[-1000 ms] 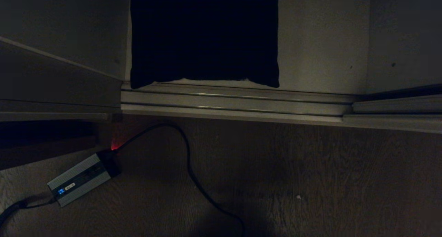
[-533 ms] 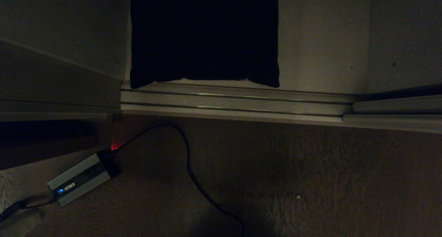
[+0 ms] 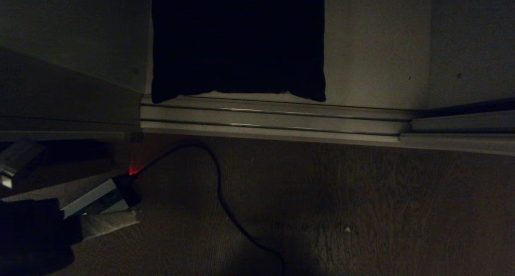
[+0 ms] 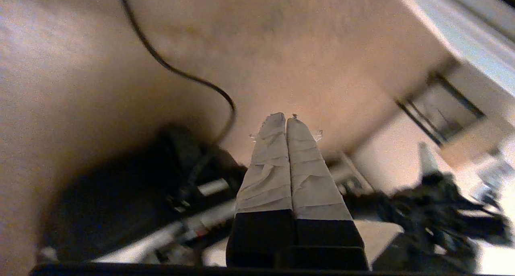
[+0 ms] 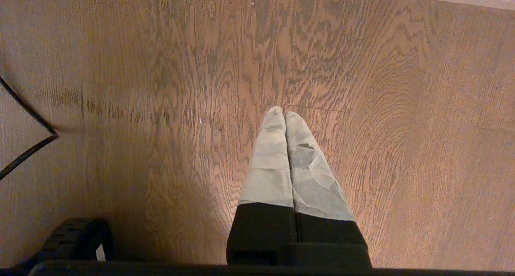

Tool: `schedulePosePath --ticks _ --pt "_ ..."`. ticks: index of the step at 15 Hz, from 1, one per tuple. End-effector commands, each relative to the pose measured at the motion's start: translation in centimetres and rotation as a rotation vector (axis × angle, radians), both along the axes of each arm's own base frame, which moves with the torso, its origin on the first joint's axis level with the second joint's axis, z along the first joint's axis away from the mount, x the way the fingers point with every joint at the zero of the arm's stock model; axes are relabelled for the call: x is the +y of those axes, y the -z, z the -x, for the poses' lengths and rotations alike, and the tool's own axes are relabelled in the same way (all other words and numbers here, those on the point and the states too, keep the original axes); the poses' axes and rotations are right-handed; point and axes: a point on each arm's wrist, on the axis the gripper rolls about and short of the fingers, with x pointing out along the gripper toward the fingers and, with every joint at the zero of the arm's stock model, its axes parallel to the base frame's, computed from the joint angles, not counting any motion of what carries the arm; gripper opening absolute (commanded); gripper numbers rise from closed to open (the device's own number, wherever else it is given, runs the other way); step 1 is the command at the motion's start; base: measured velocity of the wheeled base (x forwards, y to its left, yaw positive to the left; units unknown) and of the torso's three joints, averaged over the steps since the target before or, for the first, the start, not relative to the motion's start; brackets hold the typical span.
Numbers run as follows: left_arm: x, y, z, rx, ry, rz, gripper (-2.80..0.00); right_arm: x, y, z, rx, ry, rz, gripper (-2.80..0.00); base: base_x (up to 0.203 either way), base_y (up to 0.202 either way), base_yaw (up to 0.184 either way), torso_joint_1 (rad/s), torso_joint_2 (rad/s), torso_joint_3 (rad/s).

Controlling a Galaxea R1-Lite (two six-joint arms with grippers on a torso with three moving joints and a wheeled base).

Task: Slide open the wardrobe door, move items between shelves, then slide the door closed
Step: Place the pillow on the higher shelf

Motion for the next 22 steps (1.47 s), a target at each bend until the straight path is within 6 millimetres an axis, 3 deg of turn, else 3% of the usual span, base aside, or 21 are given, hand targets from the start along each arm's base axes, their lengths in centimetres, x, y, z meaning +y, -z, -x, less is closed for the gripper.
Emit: schedulePosePath --ticks 1,6,9,15,18,22 --pt "-1.6 0.5 -3.0 0.101 0.070 -0.003 -2.80 0.0 0.1 0.0 0.002 0.000 0.000 -2.80 0.000 0.000 0.000 0.000 0.00 0.000" --pt "-4.2 0.6 -8.7 0.166 0.084 0.010 -2.80 0.0 0.1 0.0 0.003 0.000 0.000 -2.80 0.000 0.000 0.000 0.000 0.00 0.000" --pt "-5.4 -0.2 -12.1 0.144 -0.065 0.033 -2.80 0.0 0.1 0.0 0.003 0.000 0.000 -2.80 0.000 0.000 0.000 0.000 0.00 0.000" --pt "-8.4 -2.1 -14.4 0.043 -0.197 0.007 -2.80 0.0 0.1 0.0 0.003 -0.001 0.000 -2.80 0.000 0.000 0.000 0.000 0.00 0.000" --pt "-9.8 -3.1 -15.9 -0.035 -0.347 -0.051 -2.80 0.0 0.1 0.0 0.003 0.000 0.000 -2.80 0.000 0.000 0.000 0.000 0.00 0.000" --pt "-10.3 -4.7 -16.2 -0.107 -0.395 -0.060 -2.80 0.0 0.1 0.0 0.003 0.000 0.000 -2.80 0.000 0.000 0.000 0.000 0.00 0.000"
